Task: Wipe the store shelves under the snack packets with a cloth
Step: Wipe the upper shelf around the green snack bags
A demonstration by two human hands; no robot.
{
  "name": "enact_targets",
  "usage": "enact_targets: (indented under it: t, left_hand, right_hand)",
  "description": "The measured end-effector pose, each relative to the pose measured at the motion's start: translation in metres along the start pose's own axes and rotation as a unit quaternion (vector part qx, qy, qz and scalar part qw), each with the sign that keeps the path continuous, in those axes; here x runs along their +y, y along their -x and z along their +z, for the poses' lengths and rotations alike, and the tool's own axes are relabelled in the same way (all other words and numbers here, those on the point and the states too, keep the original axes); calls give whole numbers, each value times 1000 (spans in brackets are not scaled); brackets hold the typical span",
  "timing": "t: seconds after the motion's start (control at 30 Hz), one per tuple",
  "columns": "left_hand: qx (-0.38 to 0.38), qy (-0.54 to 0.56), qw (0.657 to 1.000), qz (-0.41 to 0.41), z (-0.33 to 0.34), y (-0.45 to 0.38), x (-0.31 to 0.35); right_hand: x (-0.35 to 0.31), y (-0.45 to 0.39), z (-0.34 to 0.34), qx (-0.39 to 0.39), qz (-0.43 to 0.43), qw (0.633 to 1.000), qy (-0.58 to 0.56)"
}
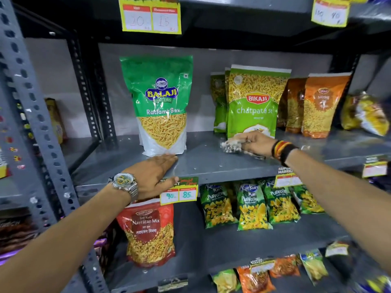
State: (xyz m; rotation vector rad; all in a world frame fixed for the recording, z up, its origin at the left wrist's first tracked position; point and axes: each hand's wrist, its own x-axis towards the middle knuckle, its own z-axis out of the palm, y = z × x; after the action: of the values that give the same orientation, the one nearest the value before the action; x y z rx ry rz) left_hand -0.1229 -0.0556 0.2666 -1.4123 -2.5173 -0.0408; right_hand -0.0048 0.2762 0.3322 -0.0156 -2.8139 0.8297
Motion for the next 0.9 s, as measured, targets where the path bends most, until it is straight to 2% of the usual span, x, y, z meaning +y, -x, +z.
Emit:
enact_targets:
  t: [0.1, 0.2, 0.27, 0.4, 0.47, 0.63, 0.9]
  left_hand:
    - [-1, -2, 1000, 8, -2, 2, 2]
    - [5, -5, 1000, 24, -7, 3, 10]
    - [6, -7, 999, 34, -7, -2, 22]
    - [18, -8, 1000, 14, -2, -30, 59]
    - [21, -6, 1000, -10, 0, -49, 81]
    - [8, -36, 998, -46, 5, -91, 118]
    - [3, -41, 996, -78, 19, -100, 125]
  right_hand:
    - [2, 13, 14, -10, 7, 1000, 23]
    - [-12, 50, -4, -89, -1, 996, -2]
    - [-11, 67, -21, -106, -22, 994, -10]
    - [13, 43, -52, 34, -6, 999, -6]
    - [25, 22, -54, 57, -11, 998, -7]
    - [66, -23, -34, 5, -51, 998, 46]
    - [99, -25, -30, -12, -105, 994, 14]
